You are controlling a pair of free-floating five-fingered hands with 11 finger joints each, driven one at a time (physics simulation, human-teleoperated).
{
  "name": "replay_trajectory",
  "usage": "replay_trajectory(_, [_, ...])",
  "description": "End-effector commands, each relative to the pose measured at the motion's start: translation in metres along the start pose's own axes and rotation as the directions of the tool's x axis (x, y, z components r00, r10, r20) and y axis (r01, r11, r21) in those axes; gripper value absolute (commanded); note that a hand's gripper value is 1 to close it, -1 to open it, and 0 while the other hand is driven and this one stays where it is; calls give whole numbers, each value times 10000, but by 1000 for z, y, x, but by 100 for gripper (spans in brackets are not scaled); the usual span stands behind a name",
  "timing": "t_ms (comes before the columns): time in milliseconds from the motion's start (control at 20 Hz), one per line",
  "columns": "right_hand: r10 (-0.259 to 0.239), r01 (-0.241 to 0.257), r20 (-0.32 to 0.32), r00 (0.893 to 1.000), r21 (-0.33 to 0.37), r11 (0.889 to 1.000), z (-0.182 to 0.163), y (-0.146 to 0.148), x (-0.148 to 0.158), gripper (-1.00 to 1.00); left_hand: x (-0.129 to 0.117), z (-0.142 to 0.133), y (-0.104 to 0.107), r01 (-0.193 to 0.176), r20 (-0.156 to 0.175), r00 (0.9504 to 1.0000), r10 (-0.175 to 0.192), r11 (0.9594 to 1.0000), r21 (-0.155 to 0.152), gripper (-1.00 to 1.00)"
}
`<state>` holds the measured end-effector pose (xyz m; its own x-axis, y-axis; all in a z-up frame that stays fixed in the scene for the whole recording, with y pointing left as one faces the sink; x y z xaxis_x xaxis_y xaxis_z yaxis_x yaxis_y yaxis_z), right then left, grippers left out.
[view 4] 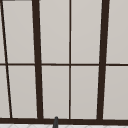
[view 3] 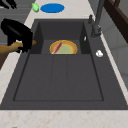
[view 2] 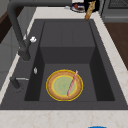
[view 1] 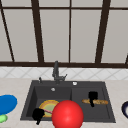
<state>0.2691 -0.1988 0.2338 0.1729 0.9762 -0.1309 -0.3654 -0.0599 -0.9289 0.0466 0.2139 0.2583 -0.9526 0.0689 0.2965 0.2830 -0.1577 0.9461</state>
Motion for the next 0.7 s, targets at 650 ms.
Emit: replay_trajectory(650, [-118, 118, -17, 9999, -360, 9993, 11, -22, 129, 100, 0, 0, 0, 0, 0, 10000, 0, 10000, 0, 0])
